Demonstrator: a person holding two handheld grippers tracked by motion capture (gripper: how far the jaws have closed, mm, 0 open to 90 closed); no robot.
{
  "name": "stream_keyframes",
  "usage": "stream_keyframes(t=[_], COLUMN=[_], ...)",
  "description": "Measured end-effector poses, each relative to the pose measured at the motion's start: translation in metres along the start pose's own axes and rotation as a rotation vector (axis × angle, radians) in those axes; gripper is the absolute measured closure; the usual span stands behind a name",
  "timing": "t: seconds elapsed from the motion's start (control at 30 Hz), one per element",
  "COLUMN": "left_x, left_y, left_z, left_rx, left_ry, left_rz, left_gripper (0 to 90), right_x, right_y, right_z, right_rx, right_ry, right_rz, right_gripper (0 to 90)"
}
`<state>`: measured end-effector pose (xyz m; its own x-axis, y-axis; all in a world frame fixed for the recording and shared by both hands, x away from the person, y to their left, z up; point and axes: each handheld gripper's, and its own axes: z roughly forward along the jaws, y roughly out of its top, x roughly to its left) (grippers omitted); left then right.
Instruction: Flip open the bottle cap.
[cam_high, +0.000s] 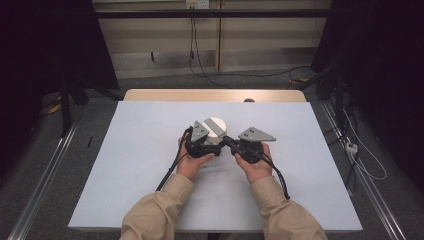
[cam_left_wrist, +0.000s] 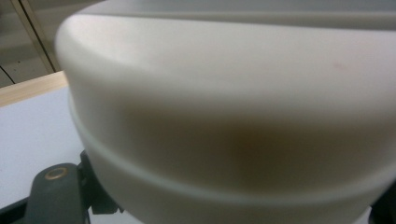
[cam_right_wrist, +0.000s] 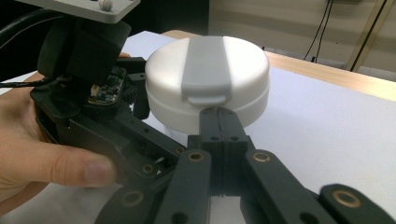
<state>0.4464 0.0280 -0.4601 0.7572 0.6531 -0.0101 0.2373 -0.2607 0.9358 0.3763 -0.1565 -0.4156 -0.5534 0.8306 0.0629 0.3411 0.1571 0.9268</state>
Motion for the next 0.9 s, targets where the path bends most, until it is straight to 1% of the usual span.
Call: stream_keyframes(t=[0.3,0.63,0.9], left_x=[0.000,0.000,0.000], left_y=[0.000,0.000,0.000], left_z=[0.000,0.000,0.000], left_rx=[0.001,0.004,0.002], left_ry=[0.002,0.005,0.003], left_rz=[0.004,0.006,0.001], left_gripper=[18.9,18.9,18.9], right_x=[0.001,0.002,0.003], right_y=[0.003,0.008,0.014], right_z=[0.000,0.000,0.000], right_rx=[0.000,-0.018,-0.030], right_ry=[0.004,0.010,0.011], right_rz=[0.004,0.001,0.004], right_gripper=[90.0,90.0,90.0])
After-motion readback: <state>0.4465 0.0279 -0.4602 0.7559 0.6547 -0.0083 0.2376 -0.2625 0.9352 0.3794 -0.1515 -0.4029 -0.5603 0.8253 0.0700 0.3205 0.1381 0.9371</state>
